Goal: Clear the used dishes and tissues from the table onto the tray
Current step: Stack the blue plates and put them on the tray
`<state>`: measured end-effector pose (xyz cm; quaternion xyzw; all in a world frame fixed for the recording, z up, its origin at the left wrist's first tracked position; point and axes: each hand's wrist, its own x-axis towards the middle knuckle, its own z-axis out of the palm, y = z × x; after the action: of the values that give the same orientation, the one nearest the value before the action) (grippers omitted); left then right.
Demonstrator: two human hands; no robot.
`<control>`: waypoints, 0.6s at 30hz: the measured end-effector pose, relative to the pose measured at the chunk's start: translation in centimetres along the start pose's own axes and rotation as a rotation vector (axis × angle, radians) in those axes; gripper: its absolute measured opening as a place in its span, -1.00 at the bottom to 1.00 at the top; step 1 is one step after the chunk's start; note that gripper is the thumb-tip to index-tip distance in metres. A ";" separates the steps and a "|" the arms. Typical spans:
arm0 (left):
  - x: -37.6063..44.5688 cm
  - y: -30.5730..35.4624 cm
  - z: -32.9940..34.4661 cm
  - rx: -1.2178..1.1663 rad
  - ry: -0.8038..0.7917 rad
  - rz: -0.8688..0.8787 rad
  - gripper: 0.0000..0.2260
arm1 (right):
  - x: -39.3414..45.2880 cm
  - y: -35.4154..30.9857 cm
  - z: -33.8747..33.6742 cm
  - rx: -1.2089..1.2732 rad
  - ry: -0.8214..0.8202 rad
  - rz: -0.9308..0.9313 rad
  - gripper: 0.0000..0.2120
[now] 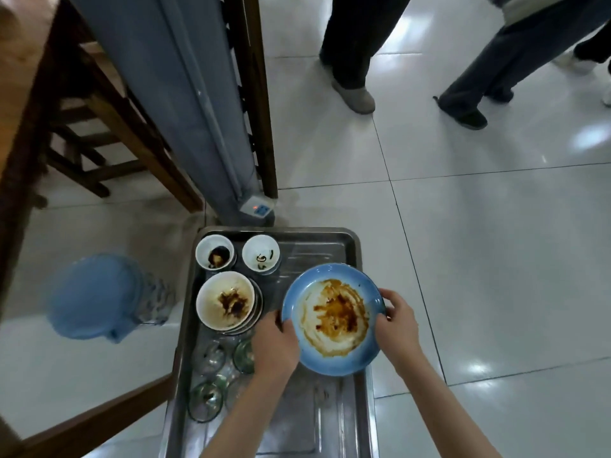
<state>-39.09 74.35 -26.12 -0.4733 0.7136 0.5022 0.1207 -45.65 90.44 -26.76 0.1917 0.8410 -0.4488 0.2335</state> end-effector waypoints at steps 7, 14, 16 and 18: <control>0.6 -1.6 1.0 -0.096 0.059 -0.208 -0.77 | 2.8 -0.9 2.5 -0.192 -0.102 -0.079 -0.65; 1.4 -1.2 1.4 -0.077 0.022 -0.314 -0.73 | 4.1 -1.9 3.8 -0.351 -0.098 -0.124 -0.60; 1.7 -1.3 1.6 -0.078 0.019 -0.329 -0.69 | 4.4 -2.3 4.1 -0.412 -0.113 -0.147 -0.61; 2.1 -1.4 2.0 -0.093 0.019 -0.341 -0.65 | 4.7 -2.7 4.5 -0.481 -0.129 -0.165 -0.61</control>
<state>-39.60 74.77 -29.24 -0.5973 0.6001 0.5023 0.1756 -49.92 85.73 -29.80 0.0324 0.9196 -0.2648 0.2883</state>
